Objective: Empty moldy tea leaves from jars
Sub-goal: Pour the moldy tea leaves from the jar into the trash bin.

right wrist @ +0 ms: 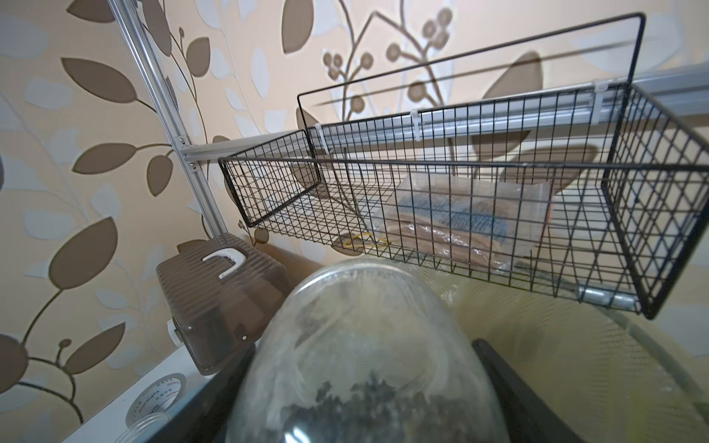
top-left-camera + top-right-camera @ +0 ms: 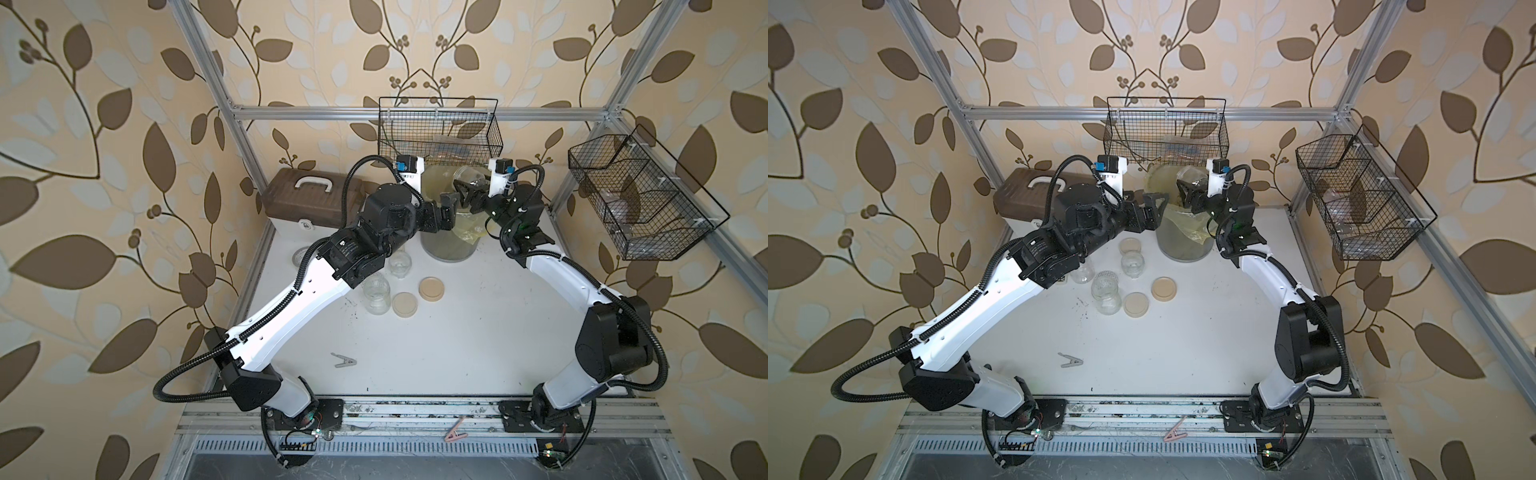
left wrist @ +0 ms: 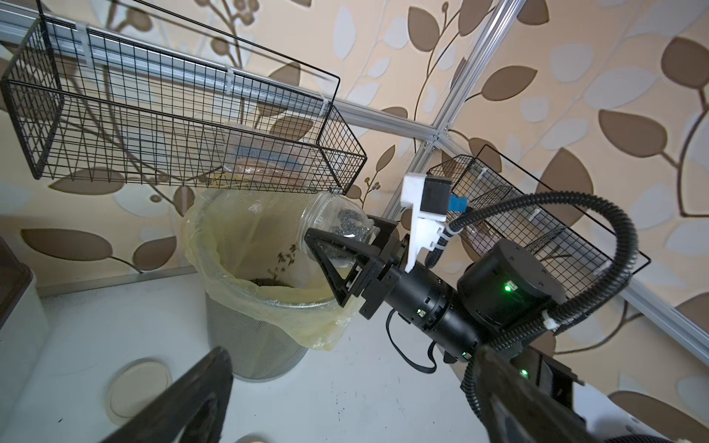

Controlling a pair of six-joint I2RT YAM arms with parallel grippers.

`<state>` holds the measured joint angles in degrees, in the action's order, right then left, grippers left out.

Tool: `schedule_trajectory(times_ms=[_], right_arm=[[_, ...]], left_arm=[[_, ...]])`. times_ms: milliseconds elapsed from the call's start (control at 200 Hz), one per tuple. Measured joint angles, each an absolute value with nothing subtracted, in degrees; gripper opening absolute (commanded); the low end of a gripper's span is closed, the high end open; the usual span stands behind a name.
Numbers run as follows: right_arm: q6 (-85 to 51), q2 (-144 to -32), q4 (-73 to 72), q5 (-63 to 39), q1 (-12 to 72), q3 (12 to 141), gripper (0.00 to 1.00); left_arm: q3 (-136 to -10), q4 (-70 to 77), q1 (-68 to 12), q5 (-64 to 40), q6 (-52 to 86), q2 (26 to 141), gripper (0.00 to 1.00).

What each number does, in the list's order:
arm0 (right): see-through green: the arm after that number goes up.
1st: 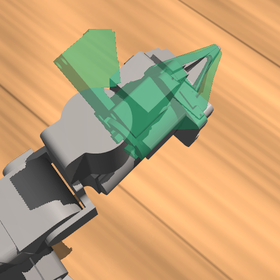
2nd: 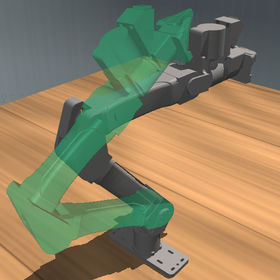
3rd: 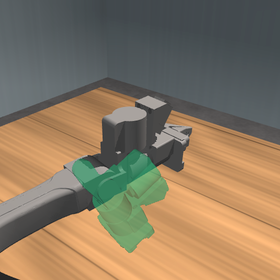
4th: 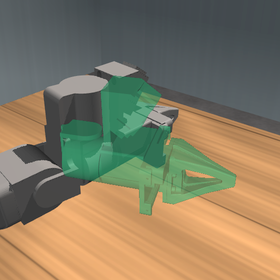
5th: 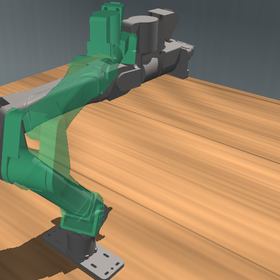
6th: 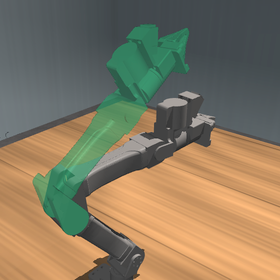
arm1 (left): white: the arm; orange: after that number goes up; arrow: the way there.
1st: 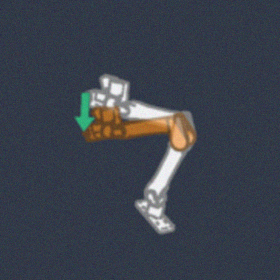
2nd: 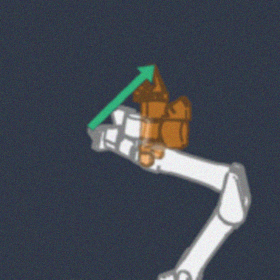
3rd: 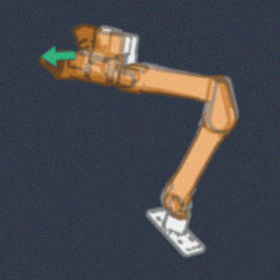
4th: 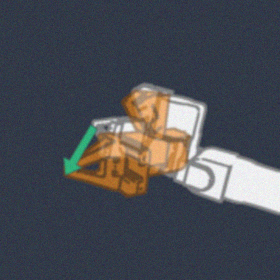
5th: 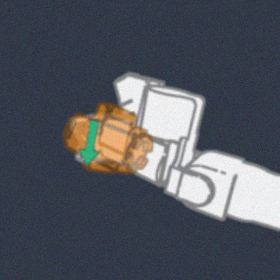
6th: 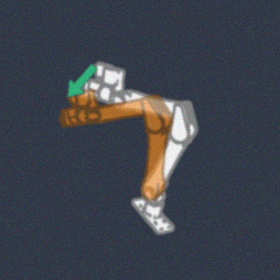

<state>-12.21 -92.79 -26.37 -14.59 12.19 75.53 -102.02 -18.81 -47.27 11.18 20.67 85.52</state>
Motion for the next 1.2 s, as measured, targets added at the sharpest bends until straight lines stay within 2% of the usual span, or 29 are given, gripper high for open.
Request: schedule_trajectory(times_ms=[210,750,1200], right_arm=[[-12.2,-91.9,-26.2,-14.6,12.2,76.4,0.46],[-8.0,-97.9,-11.7,-13.9,12.5,85.4,0.46],[-4.3,-98.5,-4.9,-11.1,13.9,89.9,0.46]], left_arm=[[-103.2,-19.6,-47.3,10.4,19.2,86.0,0.99],[-103.4,-20.5,-48.1,10.4,17.9,86.8,0.99],[-103.4,-22.5,-48.2,10.5,15.9,87.0,0.99]])
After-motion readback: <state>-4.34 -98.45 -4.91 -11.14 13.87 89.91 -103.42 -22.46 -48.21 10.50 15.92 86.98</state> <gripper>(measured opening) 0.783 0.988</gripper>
